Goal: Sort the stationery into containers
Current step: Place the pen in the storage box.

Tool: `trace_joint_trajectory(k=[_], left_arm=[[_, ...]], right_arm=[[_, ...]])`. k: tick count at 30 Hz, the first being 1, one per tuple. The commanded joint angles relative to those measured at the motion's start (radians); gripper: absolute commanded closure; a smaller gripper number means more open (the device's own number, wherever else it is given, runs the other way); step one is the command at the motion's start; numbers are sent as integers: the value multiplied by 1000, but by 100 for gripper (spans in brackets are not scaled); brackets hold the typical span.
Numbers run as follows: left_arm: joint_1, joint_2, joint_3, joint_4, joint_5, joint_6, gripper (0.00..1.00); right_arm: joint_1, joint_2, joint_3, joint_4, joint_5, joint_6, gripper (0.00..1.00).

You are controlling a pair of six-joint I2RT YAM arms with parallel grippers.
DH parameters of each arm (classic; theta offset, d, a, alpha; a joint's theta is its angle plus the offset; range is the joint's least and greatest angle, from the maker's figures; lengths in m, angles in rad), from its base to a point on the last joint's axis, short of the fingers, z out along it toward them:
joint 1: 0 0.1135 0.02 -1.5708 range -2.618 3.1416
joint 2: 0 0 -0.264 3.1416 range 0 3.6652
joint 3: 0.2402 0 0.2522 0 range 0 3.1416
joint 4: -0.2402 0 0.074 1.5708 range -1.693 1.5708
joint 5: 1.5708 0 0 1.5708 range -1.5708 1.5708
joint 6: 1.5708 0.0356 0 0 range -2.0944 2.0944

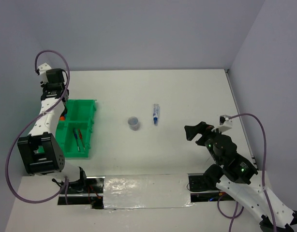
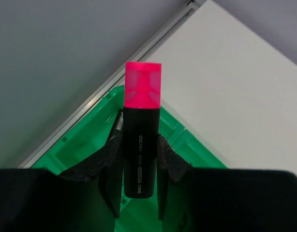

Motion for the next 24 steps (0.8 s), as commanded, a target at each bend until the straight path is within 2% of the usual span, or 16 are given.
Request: trace_joint_trajectory(k=[1, 2, 5, 7, 15, 18, 19, 24], left_arm=[[55, 14, -26, 94, 98, 38, 100], [89, 22, -52, 141, 114, 44, 100], [140, 86, -24, 123, 146, 44, 100], [152, 120, -26, 132, 189, 44, 100], [154, 180, -93, 182, 162, 19, 95], [152, 185, -98, 181, 145, 16, 90], [154, 185, -112, 191, 142, 17, 84], [152, 202, -132, 204, 162, 28, 70]], right_arm=[[-3, 32, -26, 114, -87, -43, 0], [-3, 36, -29, 117, -99, -44, 0], [-3, 56, -28, 122, -147, -67, 0], [-3, 66, -26, 116, -159, -90, 0], [-3, 87, -40, 143, -145, -119, 0], [-3, 104, -41, 153, -119, -133, 0], [-3, 107, -38, 153, -115, -135, 0], [-3, 121, -34, 165, -130, -139, 0]])
